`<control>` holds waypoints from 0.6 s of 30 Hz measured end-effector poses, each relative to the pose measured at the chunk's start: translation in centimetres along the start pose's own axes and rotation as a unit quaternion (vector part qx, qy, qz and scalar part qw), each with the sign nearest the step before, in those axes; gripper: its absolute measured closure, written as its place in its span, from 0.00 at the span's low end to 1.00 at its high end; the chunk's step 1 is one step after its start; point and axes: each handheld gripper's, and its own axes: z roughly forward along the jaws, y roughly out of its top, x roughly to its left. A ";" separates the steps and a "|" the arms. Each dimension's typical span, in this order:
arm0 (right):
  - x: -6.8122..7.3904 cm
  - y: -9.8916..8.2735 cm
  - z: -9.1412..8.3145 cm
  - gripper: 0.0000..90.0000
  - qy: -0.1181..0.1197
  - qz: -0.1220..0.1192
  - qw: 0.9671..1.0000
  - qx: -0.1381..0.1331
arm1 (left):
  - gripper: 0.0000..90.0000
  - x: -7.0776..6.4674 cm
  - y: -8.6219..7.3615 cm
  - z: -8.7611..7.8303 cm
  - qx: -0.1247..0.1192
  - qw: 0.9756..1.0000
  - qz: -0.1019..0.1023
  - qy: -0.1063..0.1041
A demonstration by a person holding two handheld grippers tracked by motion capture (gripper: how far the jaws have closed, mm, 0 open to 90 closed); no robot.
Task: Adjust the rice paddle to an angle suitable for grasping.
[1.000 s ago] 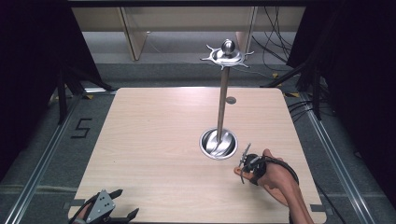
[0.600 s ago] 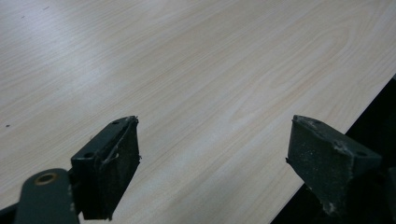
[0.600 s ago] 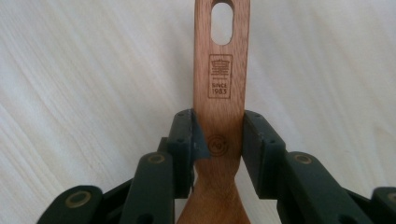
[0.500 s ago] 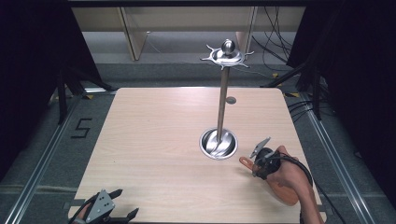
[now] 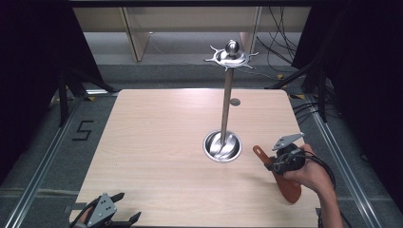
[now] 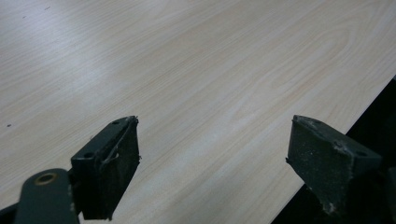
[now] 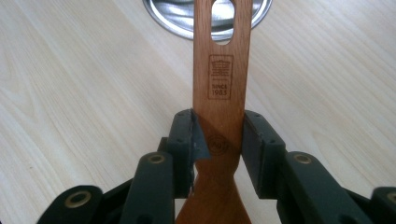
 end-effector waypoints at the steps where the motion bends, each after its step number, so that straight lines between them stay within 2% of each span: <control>1: 0.0 0.0 0.0 0.74 0.000 0.000 1.000 0.000 | 0.18 0.0 0.0 0.0 0.000 1.000 0.000 0.000; 2: 0.0 -0.2 -0.3 0.74 0.009 0.014 1.000 -0.005 | 0.18 -0.1 0.0 0.0 0.003 1.000 -0.010 0.001; 3: 0.0 -0.2 -0.3 0.74 0.009 0.014 1.000 -0.005 | 0.18 -0.1 0.0 0.0 0.003 1.000 -0.010 0.001; 4: -0.4 -0.4 -0.3 0.74 0.005 0.004 1.000 -0.029 | 0.18 -0.1 0.0 0.0 -0.001 1.000 -0.012 -0.001; 5: -0.4 -0.4 -0.3 0.74 0.005 0.004 1.000 -0.029 | 0.18 -0.1 0.0 0.0 -0.001 1.000 -0.012 -0.001; 6: -0.6 -0.5 -0.5 0.74 0.007 0.005 0.999 -0.045 | 0.18 -0.2 -0.1 0.0 0.000 1.000 -0.013 -0.001; 7: -0.5 -0.4 -0.9 0.74 0.013 0.015 0.999 -0.037 | 0.18 -0.2 -0.1 0.0 0.000 1.000 -0.014 -0.001; 8: -0.7 -0.4 -1.0 0.75 0.011 0.010 0.999 -0.046 | 0.18 -0.2 -0.1 0.0 0.000 1.000 -0.015 -0.001; 9: -0.6 -0.5 -1.1 0.74 0.010 0.022 0.998 -0.061 | 0.18 -0.1 0.0 0.0 0.000 1.000 -0.008 -0.001; 10: -0.9 -0.4 -1.2 0.75 0.010 0.007 0.997 -0.074 | 0.18 0.0 0.0 0.0 0.000 1.000 0.001 0.000; 11: -0.9 -0.4 -1.5 0.75 0.009 0.012 0.997 -0.075 | 0.18 0.0 0.0 0.0 0.000 1.000 0.000 -0.001; 12: -1.0 -0.5 -1.7 0.75 0.009 0.012 0.996 -0.087 | 0.18 0.0 0.0 0.0 0.000 1.000 0.001 -0.001; 14: -1.1 -0.5 -2.2 0.74 0.019 0.027 0.995 -0.096 | 0.18 0.0 0.0 0.0 0.001 1.000 -0.001 -0.001; 15: -1.1 -0.5 -2.4 0.74 0.015 0.035 0.993 -0.107 | 0.18 0.0 0.0 0.0 0.005 1.000 0.006 0.002; 16: -1.2 -0.5 -2.3 0.75 0.013 0.029 0.992 -0.120 | 0.18 0.0 0.0 0.0 0.005 1.000 0.005 0.000; 17: -1.3 -0.5 -2.8 0.75 0.016 0.032 0.993 -0.110 | 0.18 0.0 0.0 0.0 0.005 1.000 0.005 0.000; 18: -1.3 -0.5 -2.7 0.74 0.012 0.038 0.991 -0.131 | 0.18 0.0 0.0 0.0 0.002 1.000 0.003 0.000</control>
